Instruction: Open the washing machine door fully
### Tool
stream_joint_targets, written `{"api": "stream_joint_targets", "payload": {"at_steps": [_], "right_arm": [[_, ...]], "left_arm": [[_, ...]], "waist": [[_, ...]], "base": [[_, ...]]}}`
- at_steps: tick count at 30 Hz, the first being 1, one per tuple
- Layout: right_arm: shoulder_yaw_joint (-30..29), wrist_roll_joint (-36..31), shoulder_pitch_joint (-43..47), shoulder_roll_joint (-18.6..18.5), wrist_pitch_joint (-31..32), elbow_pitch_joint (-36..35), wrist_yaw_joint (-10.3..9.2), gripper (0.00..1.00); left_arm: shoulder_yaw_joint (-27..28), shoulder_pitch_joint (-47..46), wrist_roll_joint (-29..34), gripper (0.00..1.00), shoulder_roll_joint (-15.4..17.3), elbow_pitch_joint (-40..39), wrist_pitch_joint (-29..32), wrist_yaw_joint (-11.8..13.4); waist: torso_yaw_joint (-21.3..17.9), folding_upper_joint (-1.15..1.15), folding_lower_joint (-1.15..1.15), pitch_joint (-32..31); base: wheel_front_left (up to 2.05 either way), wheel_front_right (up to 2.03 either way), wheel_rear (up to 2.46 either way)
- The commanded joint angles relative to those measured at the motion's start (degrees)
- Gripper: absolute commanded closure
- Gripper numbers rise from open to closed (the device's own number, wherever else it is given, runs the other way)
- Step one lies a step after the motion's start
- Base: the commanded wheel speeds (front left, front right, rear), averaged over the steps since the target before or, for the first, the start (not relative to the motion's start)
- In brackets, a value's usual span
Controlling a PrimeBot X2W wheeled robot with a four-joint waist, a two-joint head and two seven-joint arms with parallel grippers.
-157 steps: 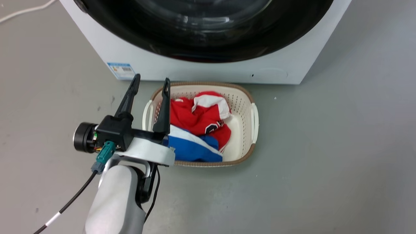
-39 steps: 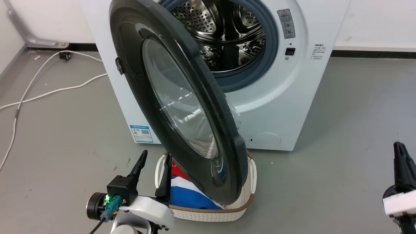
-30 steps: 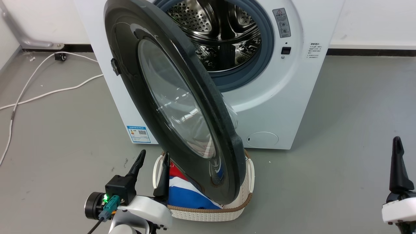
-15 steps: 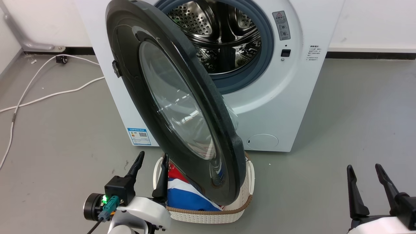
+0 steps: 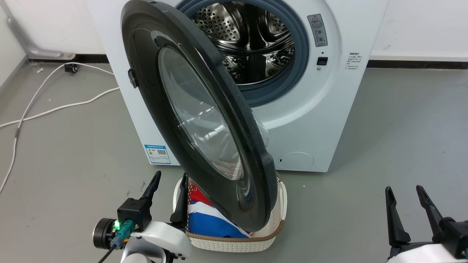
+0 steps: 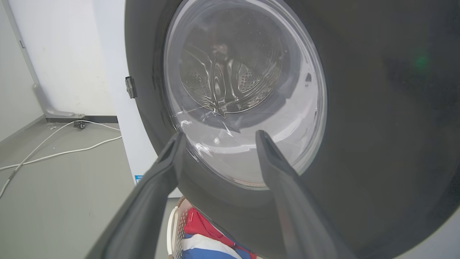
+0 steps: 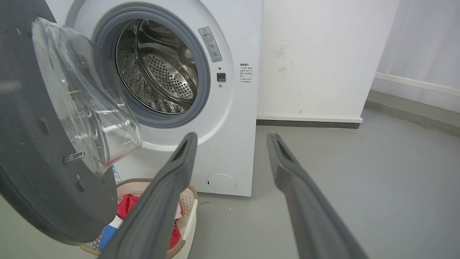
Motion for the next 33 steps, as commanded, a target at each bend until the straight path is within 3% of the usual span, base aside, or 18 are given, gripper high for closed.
{"api": "stream_joint_targets", "payload": {"at_steps": [1, 4, 5, 6, 7, 19, 27, 28, 33], "right_arm": [[0.1, 0.0, -0.7, 0.2, -0.2, 0.0, -0.01, 0.00], [0.3, 0.0, -0.6, 0.2, -0.2, 0.0, -0.01, 0.00], [0.3, 0.0, -0.5, 0.2, -0.2, -0.1, -0.01, 0.00], [0.3, -0.1, -0.5, 0.2, -0.3, -0.1, -0.01, 0.00], [0.3, -0.2, -0.4, 0.2, -0.3, -0.1, -0.01, 0.00], [0.0, 0.0, -0.4, 0.2, 0.0, -0.3, -0.01, 0.00], [-0.4, 0.0, -0.1, 0.2, -0.1, -0.2, -0.01, 0.00], [-0.4, -0.1, -0.2, 0.2, -0.2, -0.4, -0.01, 0.00], [-0.2, 0.1, -0.2, 0.2, -0.2, -0.4, -0.01, 0.00]], "left_arm": [[0.1, -0.2, 0.1, 0.00, 0.0, -0.1, -0.1, 0.3], [0.1, -0.4, 0.0, 0.00, 0.0, -0.1, -0.1, 0.3], [0.1, -0.4, 0.0, 0.42, 0.0, 0.0, -0.1, 0.3], [0.1, -0.5, 0.0, 0.93, 0.0, 0.1, -0.1, 0.2], [0.2, -0.6, -0.1, 1.00, 0.0, 0.2, -0.1, 0.1], [0.8, -3.8, -0.8, 1.00, 0.0, -3.6, -0.1, 0.9], [-1.3, -10.9, -1.7, 1.00, 0.0, -16.2, -0.1, 3.4], [-3.1, -13.7, -2.6, 1.00, 0.0, -21.6, -0.1, 4.6], [-8.5, -17.0, -3.3, 1.00, 0.0, -29.0, 0.7, 5.9]], "waist": [[0.0, 0.00, 0.00, 0.0], [0.0, 0.00, 0.00, 0.1], [0.0, 0.00, 0.00, 0.1], [-0.1, 0.00, 0.00, 0.1], [-0.1, 0.00, 0.00, 0.1], [0.0, 0.00, 0.00, 0.3], [0.7, 0.00, 0.00, 0.4], [0.9, 0.00, 0.00, 0.4], [1.2, 0.00, 0.00, 0.4]], "base": [[0.00, 0.00, 0.00], [0.00, 0.00, 0.00], [0.00, 0.00, 0.00], [0.00, 0.00, 0.00], [0.00, 0.00, 0.00], [0.00, 0.00, 0.00], [0.00, 0.00, 0.00], [0.00, 0.00, 0.00], [0.00, 0.00, 0.00]]}}
